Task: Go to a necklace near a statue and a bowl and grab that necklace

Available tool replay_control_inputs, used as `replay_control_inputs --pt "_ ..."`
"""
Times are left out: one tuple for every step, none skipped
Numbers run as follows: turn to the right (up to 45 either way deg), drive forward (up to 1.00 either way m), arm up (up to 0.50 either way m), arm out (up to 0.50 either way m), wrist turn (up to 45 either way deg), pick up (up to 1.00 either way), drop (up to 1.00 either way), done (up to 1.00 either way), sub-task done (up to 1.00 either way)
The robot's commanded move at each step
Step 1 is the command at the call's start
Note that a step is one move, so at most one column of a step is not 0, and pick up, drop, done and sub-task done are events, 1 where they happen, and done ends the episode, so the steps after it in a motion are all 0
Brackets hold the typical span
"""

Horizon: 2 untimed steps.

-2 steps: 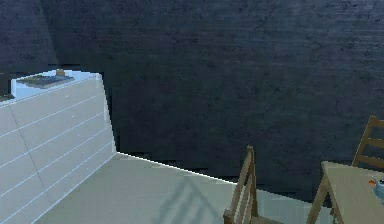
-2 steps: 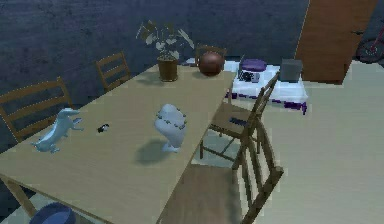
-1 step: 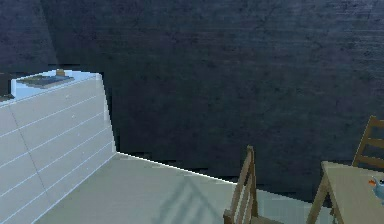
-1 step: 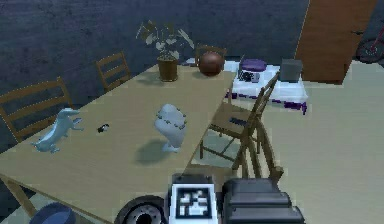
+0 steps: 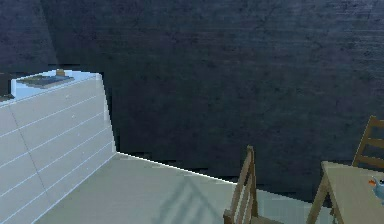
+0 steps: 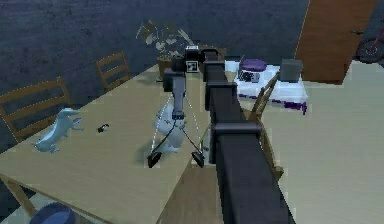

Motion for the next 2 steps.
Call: replay_control_inputs --pt "0.0 0.0 0.0 0.0 45.0 0.0 0.0 0.0 0.0" --pt "0.0 0.0 0.0 0.0 45.0 0.0 0.0 0.0 0.0"
